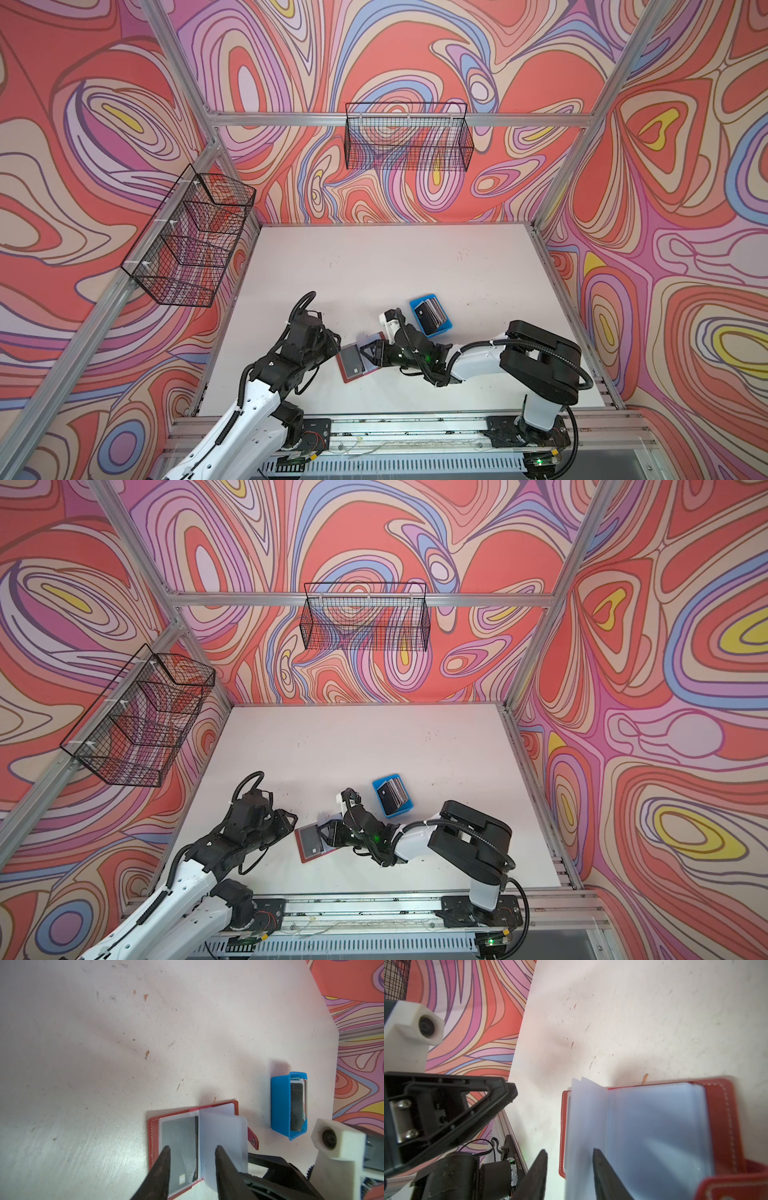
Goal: Put the credit cards into the card holder
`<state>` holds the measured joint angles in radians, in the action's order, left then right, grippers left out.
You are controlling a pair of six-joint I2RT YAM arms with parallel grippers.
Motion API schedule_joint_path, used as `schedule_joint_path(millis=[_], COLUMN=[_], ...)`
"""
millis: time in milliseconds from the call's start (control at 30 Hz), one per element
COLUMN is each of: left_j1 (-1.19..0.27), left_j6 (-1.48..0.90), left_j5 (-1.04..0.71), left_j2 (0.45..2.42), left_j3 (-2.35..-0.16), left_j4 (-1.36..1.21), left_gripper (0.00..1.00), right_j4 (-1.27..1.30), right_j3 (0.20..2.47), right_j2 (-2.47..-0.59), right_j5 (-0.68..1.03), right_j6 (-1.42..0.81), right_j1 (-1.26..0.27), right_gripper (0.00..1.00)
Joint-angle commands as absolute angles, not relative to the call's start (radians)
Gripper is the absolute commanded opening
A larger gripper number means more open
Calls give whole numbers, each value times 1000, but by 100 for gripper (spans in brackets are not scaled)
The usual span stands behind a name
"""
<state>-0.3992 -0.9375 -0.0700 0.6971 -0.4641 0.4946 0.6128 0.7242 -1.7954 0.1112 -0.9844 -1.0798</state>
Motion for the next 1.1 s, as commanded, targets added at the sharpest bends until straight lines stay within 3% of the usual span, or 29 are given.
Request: schedule_joint_path(millis=[0, 267, 900, 1067], left_j1=[-396, -394, -394, -393], left_j6=[-923, -921, -930, -933], left_j5=[-74, -90, -96, -119], left_j2=[678, 651, 669, 675], left_j3=[-502, -507, -372, -308], left_j4=[549, 553, 489, 442], left_gripper=[39, 39, 38, 46], right_j4=[601, 621, 671, 628], right_j3=[733, 751, 828, 835], right_j2=[-1770, -1790, -1996, -2001], right_j5=[111, 137, 181, 154], right_j6=[-974, -979, -1029, -1020], right_j1=[-1084, -1083, -1120, -1127], right_gripper=[42, 23, 27, 26])
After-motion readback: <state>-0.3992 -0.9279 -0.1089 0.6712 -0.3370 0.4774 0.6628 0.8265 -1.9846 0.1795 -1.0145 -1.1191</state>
